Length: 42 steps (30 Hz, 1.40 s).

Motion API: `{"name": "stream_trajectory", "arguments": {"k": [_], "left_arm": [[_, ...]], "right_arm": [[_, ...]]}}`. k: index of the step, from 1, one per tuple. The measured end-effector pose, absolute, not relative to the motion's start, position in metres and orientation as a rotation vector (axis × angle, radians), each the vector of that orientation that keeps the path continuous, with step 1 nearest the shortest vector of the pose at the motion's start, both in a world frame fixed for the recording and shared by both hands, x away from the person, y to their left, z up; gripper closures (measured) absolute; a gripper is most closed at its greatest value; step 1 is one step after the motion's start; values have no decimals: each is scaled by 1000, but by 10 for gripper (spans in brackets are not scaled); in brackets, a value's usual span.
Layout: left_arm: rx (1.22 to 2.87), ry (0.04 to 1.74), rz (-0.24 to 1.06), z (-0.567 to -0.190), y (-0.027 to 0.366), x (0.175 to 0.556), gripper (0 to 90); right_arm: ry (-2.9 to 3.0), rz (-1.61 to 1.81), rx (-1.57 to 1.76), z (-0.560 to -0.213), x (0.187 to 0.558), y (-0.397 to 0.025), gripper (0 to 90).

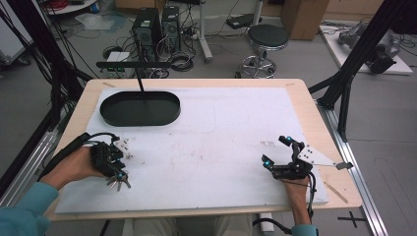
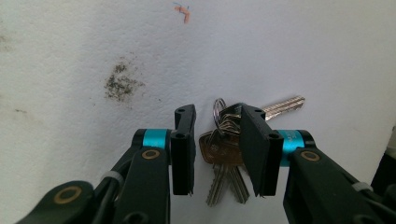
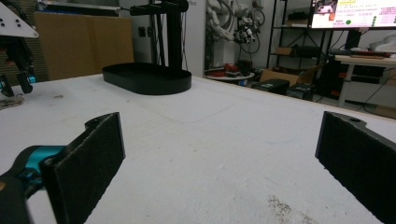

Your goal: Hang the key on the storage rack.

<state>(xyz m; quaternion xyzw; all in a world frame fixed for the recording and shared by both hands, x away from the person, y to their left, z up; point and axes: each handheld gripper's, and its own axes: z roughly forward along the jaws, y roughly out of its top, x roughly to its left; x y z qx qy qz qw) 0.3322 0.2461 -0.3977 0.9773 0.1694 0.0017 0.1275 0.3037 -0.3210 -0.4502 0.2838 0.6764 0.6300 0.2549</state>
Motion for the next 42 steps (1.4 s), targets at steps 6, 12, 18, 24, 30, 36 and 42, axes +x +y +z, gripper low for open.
{"name": "stream_trajectory", "arguments": {"k": [6, 12, 18, 24, 30, 36, 42], "left_arm": [[2852, 501, 20, -398, 245, 333, 708], [2854, 513, 7, -400, 244, 333, 732], [2855, 497, -8, -400, 243, 334, 793], [2859, 478, -28, -400, 242, 333, 859], [2860, 456, -35, -399, 241, 332, 879], [2857, 424, -14, -400, 242, 330, 882], [2836, 441, 1, -399, 242, 329, 884]], "right_arm": [[1837, 1712, 771, -450, 304, -321, 5], [1837, 1712, 772, -450, 304, -321, 5], [1836, 1712, 770, -450, 304, -321, 5], [1835, 1712, 772, -450, 304, -321, 5], [1835, 1711, 771, -450, 304, -321, 5], [1833, 1710, 769, -450, 304, -321, 5], [1833, 1711, 770, -450, 304, -321, 5]]}}
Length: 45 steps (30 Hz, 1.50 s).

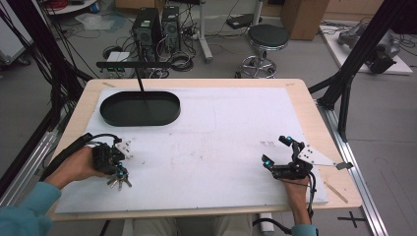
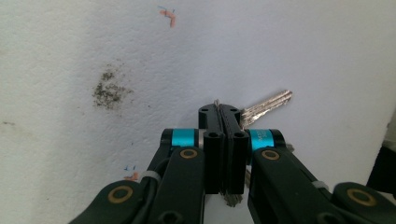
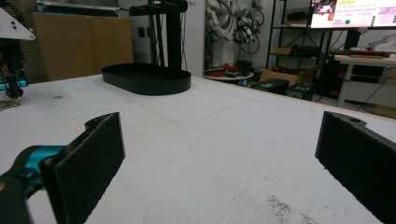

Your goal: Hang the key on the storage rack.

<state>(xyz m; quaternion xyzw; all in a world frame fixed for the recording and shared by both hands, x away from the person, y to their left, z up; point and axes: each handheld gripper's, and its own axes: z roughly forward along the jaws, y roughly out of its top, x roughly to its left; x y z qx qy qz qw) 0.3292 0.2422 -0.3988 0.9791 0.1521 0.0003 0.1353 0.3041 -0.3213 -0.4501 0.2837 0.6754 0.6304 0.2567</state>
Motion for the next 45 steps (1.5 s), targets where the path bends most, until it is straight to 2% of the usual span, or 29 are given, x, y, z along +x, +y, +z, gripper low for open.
{"name": "stream_trajectory", "arguments": {"k": [9, 13, 32, 37, 45], "left_arm": [[2693, 490, 39, -386, 251, 331, 885], [2565, 539, 118, -374, 258, 332, 884], [1999, 668, 283, -332, 285, 348, 884], [1925, 653, 353, -326, 289, 352, 884], [1821, 691, 370, -311, 294, 367, 884]], "right_arm": [[1832, 1711, 771, -450, 304, -321, 5], [1834, 1712, 772, -450, 304, -321, 5], [1832, 1710, 770, -450, 304, -321, 5], [1831, 1709, 772, -450, 304, -321, 5], [1831, 1710, 774, -450, 304, -321, 5]]}}
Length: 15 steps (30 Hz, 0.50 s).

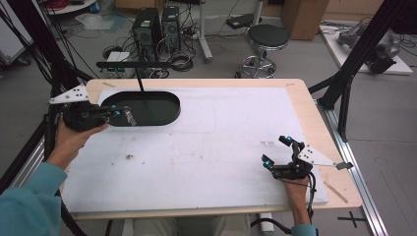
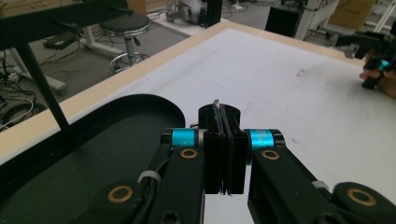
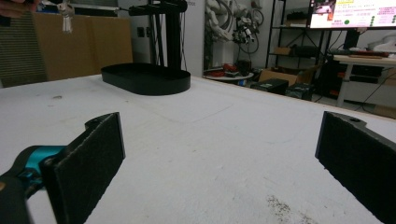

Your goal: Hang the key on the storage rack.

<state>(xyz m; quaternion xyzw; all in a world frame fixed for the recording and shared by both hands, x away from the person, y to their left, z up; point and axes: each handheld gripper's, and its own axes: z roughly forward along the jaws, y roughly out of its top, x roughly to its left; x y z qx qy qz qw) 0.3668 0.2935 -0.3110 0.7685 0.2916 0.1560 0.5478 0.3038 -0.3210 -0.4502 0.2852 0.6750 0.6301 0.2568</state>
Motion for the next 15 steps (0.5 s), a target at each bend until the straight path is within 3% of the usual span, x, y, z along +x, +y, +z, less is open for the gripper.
{"name": "stream_trajectory", "arguments": {"k": [15], "left_arm": [[1788, 797, 485, -272, 296, 413, 884]], "right_arm": [[1830, 1709, 773, -450, 304, -321, 5]]}}
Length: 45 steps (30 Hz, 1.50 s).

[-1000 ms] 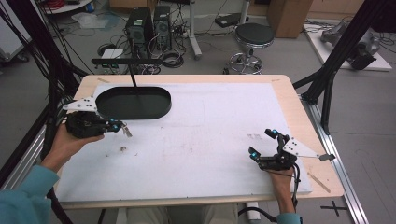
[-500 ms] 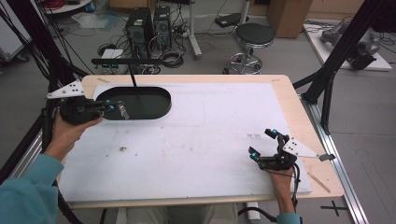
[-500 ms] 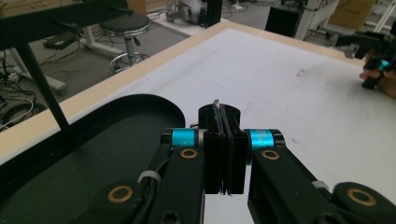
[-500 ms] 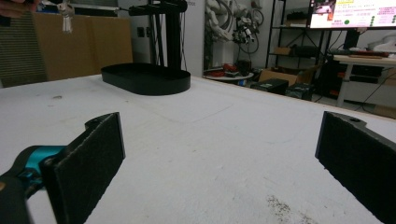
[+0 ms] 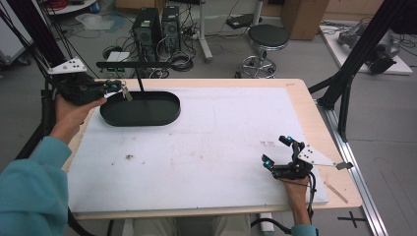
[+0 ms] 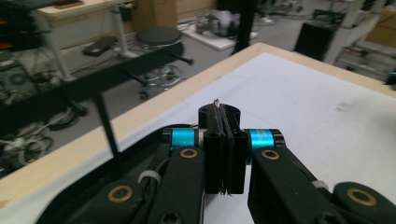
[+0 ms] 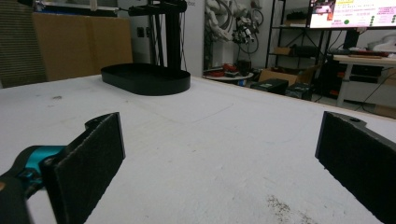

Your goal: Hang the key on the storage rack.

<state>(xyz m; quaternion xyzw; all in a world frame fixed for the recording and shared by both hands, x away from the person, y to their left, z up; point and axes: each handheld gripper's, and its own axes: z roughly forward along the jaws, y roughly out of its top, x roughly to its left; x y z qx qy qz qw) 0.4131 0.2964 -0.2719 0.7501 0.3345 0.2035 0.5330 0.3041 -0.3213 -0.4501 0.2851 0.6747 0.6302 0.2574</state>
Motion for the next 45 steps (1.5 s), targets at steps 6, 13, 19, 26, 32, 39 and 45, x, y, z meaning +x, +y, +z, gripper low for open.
{"name": "stream_trajectory", "arguments": {"k": [6, 13, 19, 26, 32, 39, 45], "left_arm": [[1761, 860, 528, -270, 294, 431, 884], [1753, 932, 542, -280, 295, 450, 883], [1747, 982, 579, -287, 294, 458, 883], [1757, 1014, 606, -291, 295, 464, 883], [1765, 1042, 619, -295, 296, 468, 883], [1766, 1059, 638, -298, 295, 471, 883], [1768, 1068, 644, -300, 295, 474, 883]], "right_arm": [[1832, 1710, 774, -450, 304, -321, 5], [1829, 1709, 773, -450, 304, -321, 5], [1826, 1709, 766, -450, 305, -322, 5], [1824, 1714, 773, -450, 305, -322, 5], [1823, 1713, 772, -450, 305, -322, 5], [1824, 1714, 774, -450, 305, -322, 5], [1826, 1716, 776, -450, 305, -322, 5]]}}
